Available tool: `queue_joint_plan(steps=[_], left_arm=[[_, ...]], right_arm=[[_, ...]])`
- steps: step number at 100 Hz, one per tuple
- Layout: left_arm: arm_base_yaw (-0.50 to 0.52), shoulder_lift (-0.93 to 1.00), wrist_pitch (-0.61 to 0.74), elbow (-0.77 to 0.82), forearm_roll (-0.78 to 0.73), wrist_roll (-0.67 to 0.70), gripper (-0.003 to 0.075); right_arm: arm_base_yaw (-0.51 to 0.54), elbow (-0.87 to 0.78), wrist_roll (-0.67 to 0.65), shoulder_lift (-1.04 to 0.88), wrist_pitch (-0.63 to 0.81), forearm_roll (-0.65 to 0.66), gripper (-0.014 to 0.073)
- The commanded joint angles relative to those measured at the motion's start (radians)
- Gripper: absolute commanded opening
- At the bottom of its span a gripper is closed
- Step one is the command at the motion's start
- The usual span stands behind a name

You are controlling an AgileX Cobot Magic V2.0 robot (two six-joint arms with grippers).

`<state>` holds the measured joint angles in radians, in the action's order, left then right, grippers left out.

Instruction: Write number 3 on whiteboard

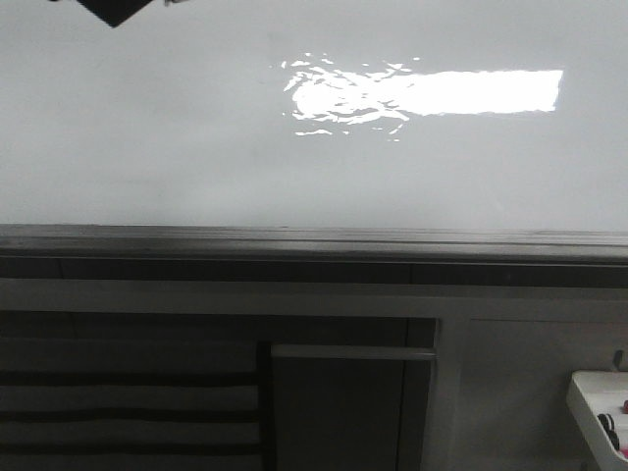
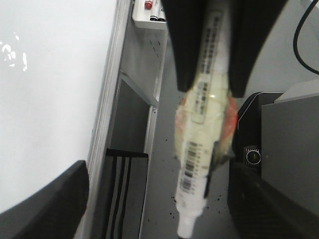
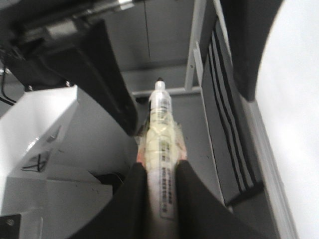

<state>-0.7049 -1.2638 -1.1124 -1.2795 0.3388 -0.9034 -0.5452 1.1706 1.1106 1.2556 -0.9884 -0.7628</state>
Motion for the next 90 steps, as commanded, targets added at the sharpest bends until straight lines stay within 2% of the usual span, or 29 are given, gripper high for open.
queue_joint_plan(steps=[1,8,18,29,37,48,65,77,90], left_arm=[[-0.007,0.02,0.042,-0.032,0.03,0.016,0.0531],[-0.007,0.013,0.042,-0.032,0.087,0.027,0.0512],[-0.007,0.014,0.039,-0.036,0.076,0.029,0.0485],[0.024,0.044,0.039,-0.036,0.047,0.153,0.0449],[0.06,0.101,0.041,-0.025,0.053,0.211,0.0425],[0.103,0.207,0.095,0.049,0.054,0.238,0.0401],[0.147,0.407,0.276,0.27,0.058,0.249,0.037],[0.147,0.495,0.399,0.376,0.061,0.249,0.0349],[0.147,0.529,0.423,0.412,0.061,0.249,0.0328]], right_arm=[[0.004,0.047,-0.089,-0.044,0.038,0.053,-0.0061],[0.003,0.056,-0.188,-0.068,0.035,0.152,-0.0061],[0.003,0.056,-0.323,-0.114,0.035,0.27,-0.0061],[0.003,0.021,-0.518,-0.172,0.073,0.387,-0.0061],[0.011,-0.039,-0.597,-0.219,0.152,0.412,-0.0061],[0.069,-0.14,-0.661,-0.284,0.239,0.412,-0.0061],[0.186,-0.254,-0.728,-0.341,0.295,0.384,-0.0061],[0.191,-0.27,-0.728,-0.346,0.307,0.384,-0.0061],[0.189,-0.27,-0.722,-0.336,0.335,0.384,-0.0061]])
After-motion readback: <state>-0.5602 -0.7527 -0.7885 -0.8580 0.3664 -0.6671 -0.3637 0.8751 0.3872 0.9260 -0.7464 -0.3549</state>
